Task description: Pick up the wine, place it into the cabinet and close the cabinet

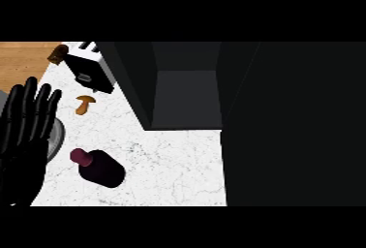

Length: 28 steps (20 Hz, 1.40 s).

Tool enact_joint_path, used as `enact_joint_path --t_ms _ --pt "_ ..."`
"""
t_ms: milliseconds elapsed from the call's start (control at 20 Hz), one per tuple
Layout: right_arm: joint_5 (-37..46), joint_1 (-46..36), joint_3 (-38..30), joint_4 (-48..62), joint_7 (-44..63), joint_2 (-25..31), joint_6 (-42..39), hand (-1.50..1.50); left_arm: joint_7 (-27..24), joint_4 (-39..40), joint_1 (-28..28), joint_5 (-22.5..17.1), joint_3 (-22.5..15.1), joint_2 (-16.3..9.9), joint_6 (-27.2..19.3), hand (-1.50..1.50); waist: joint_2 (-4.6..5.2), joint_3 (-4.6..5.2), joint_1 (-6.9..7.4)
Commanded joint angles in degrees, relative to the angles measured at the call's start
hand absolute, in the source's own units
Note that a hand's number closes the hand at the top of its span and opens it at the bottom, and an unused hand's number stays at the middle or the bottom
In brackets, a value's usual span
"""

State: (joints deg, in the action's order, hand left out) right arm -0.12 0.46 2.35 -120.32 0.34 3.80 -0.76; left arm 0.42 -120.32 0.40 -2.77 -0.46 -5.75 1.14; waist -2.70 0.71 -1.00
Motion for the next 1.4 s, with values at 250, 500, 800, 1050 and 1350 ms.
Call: enact_joint_path --t_ms 250,500,800,1050,1350 --pt "-2.15 7.79 -3.07 -8.03 -2.51 1.55 -1.99 -1.5 -0.24 5.63 -5.8 13.1 3.38 -0.35 -8.68 -1.5 2.65 -0.76 0.22" --pt "-11.45 11.19 2.67 -9.73 7.54 4.47 -10.01 -1.5 8.36 3.94 -1.77 -3.52 -1.15 5.63 -15.32 -1.5 2.52 -0.71 0.47" --pt "-14.55 10.13 0.28 -10.21 11.01 5.04 -11.55 -1.5 11.37 6.56 -8.55 0.95 -7.66 5.72 -23.28 -1.5 2.68 -0.72 0.69" --pt "-21.16 12.12 -6.1 -15.42 14.24 6.72 -13.99 -1.5 10.11 6.26 -7.77 0.14 -7.39 5.74 -23.45 -1.5 2.66 -0.71 0.69" --pt "-18.4 8.72 -3.23 -17.77 19.95 4.6 -11.47 -1.5 12.65 4.9 -8.83 3.69 -9.66 5.74 -26.66 -1.5 2.66 -0.71 0.87"
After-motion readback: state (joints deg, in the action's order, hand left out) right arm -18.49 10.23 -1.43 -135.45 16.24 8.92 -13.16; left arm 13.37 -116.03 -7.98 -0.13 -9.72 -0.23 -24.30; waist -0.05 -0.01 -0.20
